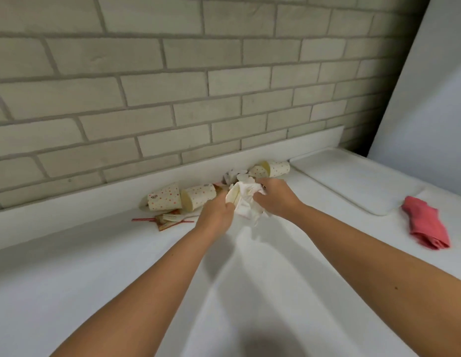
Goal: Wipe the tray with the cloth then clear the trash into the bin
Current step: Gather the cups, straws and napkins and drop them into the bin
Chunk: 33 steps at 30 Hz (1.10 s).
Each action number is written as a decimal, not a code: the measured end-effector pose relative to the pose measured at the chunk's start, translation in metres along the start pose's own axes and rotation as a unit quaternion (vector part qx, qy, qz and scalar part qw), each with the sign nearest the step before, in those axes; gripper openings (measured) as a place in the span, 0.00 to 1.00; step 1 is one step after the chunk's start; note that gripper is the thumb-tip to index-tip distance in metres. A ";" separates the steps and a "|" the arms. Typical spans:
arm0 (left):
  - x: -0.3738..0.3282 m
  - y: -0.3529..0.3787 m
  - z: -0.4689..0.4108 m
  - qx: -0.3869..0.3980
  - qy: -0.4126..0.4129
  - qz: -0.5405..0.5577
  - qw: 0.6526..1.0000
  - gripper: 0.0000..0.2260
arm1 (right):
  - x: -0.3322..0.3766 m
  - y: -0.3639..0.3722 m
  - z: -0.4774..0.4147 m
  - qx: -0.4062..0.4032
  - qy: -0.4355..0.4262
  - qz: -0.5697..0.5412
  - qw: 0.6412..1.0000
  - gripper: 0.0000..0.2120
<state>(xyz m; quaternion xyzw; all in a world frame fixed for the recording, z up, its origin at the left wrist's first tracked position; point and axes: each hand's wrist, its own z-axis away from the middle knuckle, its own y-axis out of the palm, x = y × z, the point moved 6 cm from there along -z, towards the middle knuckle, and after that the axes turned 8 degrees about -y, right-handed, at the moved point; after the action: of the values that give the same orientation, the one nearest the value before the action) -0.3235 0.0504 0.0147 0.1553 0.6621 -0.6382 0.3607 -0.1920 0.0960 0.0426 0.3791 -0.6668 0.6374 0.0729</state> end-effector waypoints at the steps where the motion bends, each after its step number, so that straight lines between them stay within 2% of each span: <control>1: -0.016 0.013 0.003 0.014 0.006 0.019 1.000 0.17 | -0.015 -0.015 0.008 -0.015 0.015 0.001 1.000 0.07; 5: -0.079 0.070 0.021 0.081 0.023 0.056 0.995 0.17 | -0.073 -0.076 0.048 -0.053 0.069 0.019 0.996 0.12; 15: -0.231 0.224 0.107 0.247 0.102 0.117 0.957 0.17 | -0.206 -0.206 0.175 -0.091 0.199 0.056 0.974 0.04; 20: -0.282 0.305 0.160 0.321 0.132 0.110 0.932 0.19 | -0.266 -0.246 0.249 -0.105 0.268 0.055 0.956 0.11; 25: -0.289 0.377 0.205 0.353 0.137 0.043 0.925 0.18 | -0.328 -0.243 0.311 -0.072 0.337 0.025 0.938 0.08; 28: -0.276 0.418 0.219 0.370 0.126 0.022 0.920 0.17 | -0.362 -0.224 0.339 -0.037 0.367 0.026 0.929 0.12; 31: -0.253 0.457 0.225 0.373 0.096 -0.021 0.923 0.18 | -0.390 -0.196 0.362 0.000 0.390 0.018 0.921 0.04; 33: -0.234 0.479 0.227 0.366 0.055 -0.061 0.927 0.19 | -0.408 -0.175 0.374 0.012 0.402 0.006 0.916 0.02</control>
<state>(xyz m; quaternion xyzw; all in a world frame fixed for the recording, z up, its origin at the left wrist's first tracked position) 0.2206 -0.0419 -0.1614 0.2711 0.4094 -0.8473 0.2025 0.3435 -0.0572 -0.1211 0.0881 -0.5761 0.7441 0.3266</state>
